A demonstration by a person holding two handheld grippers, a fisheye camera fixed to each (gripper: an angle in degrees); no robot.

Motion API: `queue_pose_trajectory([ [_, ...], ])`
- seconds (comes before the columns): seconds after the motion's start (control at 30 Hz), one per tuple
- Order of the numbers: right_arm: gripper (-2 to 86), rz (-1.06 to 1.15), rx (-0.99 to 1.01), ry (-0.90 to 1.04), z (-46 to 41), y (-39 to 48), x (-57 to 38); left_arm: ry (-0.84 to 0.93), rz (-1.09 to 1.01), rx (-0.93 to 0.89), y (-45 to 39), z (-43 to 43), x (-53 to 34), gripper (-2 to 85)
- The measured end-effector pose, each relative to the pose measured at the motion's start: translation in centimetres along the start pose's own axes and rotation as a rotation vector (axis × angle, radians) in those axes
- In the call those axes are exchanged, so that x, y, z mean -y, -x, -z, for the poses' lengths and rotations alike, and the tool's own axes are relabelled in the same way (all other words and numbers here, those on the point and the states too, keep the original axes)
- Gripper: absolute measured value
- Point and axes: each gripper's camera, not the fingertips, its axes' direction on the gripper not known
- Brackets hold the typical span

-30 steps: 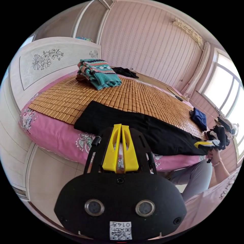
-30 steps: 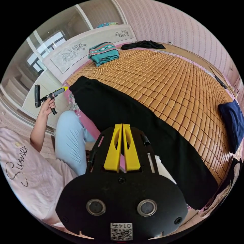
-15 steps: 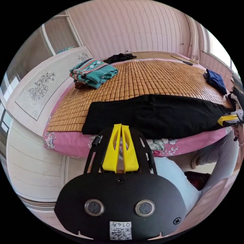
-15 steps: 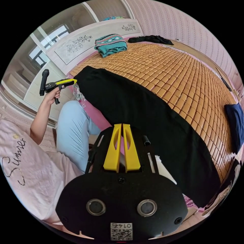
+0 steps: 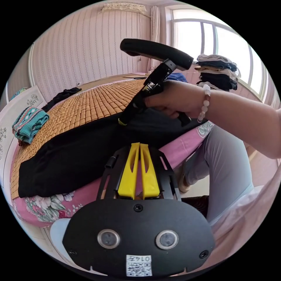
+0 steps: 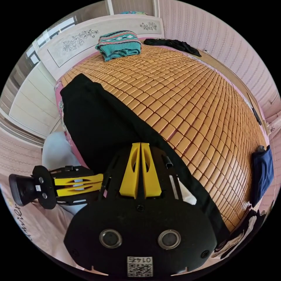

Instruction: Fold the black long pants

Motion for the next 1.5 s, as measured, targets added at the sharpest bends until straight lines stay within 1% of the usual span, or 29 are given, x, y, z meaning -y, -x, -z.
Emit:
queue_pose_trajectory([
  [0.07,-0.9,-0.002,0.072,0.056,0.7,-1.1,0.1,0.012,0.018,-0.037,0.4,-0.1,-0.4,-1.0],
  [0.1,-0.9,-0.04,0.077,0.038,1.8,-2.1,-0.4,0.008,0.018,-0.036,0.3,-0.1,-0.5,-1.0],
  [0.13,-0.9,-0.083,0.048,-0.017,3.2,-3.1,-1.3,-0.007,0.018,-0.034,0.1,0.1,-0.8,-1.0],
  [0.2,-0.8,-0.139,-0.007,-0.066,5.0,-4.4,-2.8,-0.03,0.022,-0.052,-0.4,0.1,-0.9,-1.0],
  [0.3,-0.7,-0.17,-0.082,-0.038,5.9,-5.3,-4.1,-0.061,0.0,-0.09,-2.0,-0.9,-0.6,-1.0],
  [0.5,-0.6,-0.091,-0.121,0.038,3.8,-2.7,-3.7,-0.051,-0.05,-0.114,-5.1,-4.2,0.0,-1.0],
  [0.6,-0.6,0.004,-0.072,0.02,3.2,0.1,-2.4,-0.051,-0.009,-0.071,-4.7,-4.7,-0.8,-1.0],
  [0.67,-0.6,0.056,-0.096,0.015,2.7,1.7,-1.3,-0.026,0.041,-0.04,-3.7,-5.8,-2.0,-1.0],
  [0.77,-0.5,0.104,-0.167,0.009,1.6,3.3,0.5,0.042,0.05,-0.056,-3.4,-8.4,-3.5,-1.0],
  [0.8,-0.5,0.129,-0.173,0.072,0.0,3.5,1.1,0.021,0.034,-0.054,-3.5,-8.6,-3.8,-1.0],
  [0.83,-0.5,0.16,-0.194,0.049,-0.1,3.7,1.2,0.011,0.009,-0.053,-3.9,-9.1,-4.2,-1.0],
  [0.93,-0.6,0.189,-0.17,0.186,0.2,3.4,2.3,0.043,-0.024,-0.05,-4.6,-10.0,-4.1,-1.0],
  [0.97,-0.6,0.197,-0.173,0.201,0.4,3.4,2.4,0.051,-0.034,-0.039,-5.1,-10.3,-4.0,-1.0],
  [1.03,-0.5,0.19,-0.223,0.161,1.5,3.2,2.3,0.052,-0.054,-0.019,-5.9,-11.1,-4.5,-1.0],
  [1.07,-0.5,0.186,-0.223,0.165,1.4,3.1,2.3,0.029,-0.064,-0.008,-6.4,-11.6,-5.0,-1.0],
  [1.1,-0.5,0.18,-0.205,0.224,0.3,2.6,2.0,0.022,-0.068,-0.003,-6.7,-11.8,-5.3,-1.0],
  [1.13,-0.5,0.166,-0.199,0.157,0.6,2.3,1.4,0.011,-0.076,0.004,-7.1,-12.2,-5.6,-1.0],
  [1.27,-0.6,0.106,-0.127,0.118,1.8,0.5,-0.8,0.032,-0.118,-0.009,-8.5,-12.9,-6.0,-1.0],
  [1.3,-0.6,0.079,-0.112,0.036,3.3,-0.3,-2.6,0.035,-0.117,-0.022,-8.7,-12.9,-6.1,-1.0],
  [1.33,-0.6,0.038,-0.109,-0.108,5.7,-1.1,-5.4,0.035,-0.107,-0.055,-9.1,-12.7,-6.3,-1.0],
  [1.37,-0.6,0.009,-0.115,-0.181,7.0,-1.6,-7.1,0.03,-0.102,-0.102,-9.5,-12.5,-6.6,-1.0],
  [1.4,-0.6,-0.059,-0.137,-0.305,9.3,-2.7,-11.0,0.025,-0.103,-0.126,-9.7,-12.4,-6.7,-1.0],
  [1.43,-0.6,-0.133,-0.165,-0.389,11.3,-4.1,-15.3,0.018,-0.099,-0.166,-10.2,-12.3,-6.8,-1.0],
  [1.47,-0.5,-0.175,-0.18,-0.414,12.1,-4.9,-17.4,0.015,-0.097,-0.2,-10.7,-12.4,-6.7,-1.0],
  [1.5,-0.5,-0.259,-0.21,-0.454,13.6,-6.5,-22.0,0.014,-0.101,-0.216,-11.1,-12.5,-6.6,-1.0],
])
